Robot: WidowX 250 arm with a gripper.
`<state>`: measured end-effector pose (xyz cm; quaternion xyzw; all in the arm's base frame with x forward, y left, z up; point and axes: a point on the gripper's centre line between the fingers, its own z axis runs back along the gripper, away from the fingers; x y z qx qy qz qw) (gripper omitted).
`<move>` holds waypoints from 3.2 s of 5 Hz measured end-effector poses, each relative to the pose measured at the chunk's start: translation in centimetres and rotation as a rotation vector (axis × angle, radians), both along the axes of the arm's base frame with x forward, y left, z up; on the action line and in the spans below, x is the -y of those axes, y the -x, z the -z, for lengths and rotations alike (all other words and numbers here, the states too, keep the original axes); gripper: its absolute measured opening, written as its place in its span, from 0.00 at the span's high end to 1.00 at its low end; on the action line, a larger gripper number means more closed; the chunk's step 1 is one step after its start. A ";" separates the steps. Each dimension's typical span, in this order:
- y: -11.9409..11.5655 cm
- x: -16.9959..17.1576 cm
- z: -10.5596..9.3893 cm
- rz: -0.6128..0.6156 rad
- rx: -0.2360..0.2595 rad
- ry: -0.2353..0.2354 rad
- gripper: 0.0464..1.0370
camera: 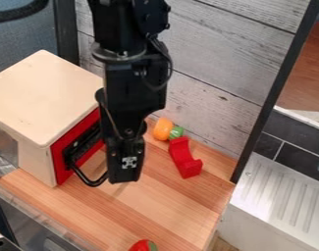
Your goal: Open the drawer
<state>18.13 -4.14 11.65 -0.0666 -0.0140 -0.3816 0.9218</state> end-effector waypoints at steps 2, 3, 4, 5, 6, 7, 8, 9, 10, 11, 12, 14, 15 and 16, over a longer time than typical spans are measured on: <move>-1.4 0.6 1.4 -0.045 0.086 0.044 0.04; -2.5 0.5 2.7 -0.119 0.165 0.078 0.04; -3.4 -0.1 4.1 -0.227 0.268 0.068 0.04; -4.3 -0.2 5.5 -0.330 0.300 0.011 0.04; -5.3 -0.5 6.0 -0.388 0.342 -0.118 0.04; -6.5 -1.0 6.1 -0.414 0.362 -0.171 0.04; -7.4 -1.5 6.5 -0.449 0.359 -0.215 0.04; -7.7 -2.6 7.6 -0.495 0.291 -0.208 0.04; -7.6 -2.9 8.5 -0.519 0.242 -0.214 0.04; -7.7 -3.0 8.7 -0.576 0.171 -0.197 0.04; -7.5 -3.0 9.3 -0.574 0.150 -0.204 0.04; -7.5 -3.1 11.5 -0.575 0.092 -0.253 0.04; -8.4 -3.8 12.2 -0.575 0.102 -0.307 0.04; -9.1 -4.6 12.8 -0.587 0.091 -0.339 0.04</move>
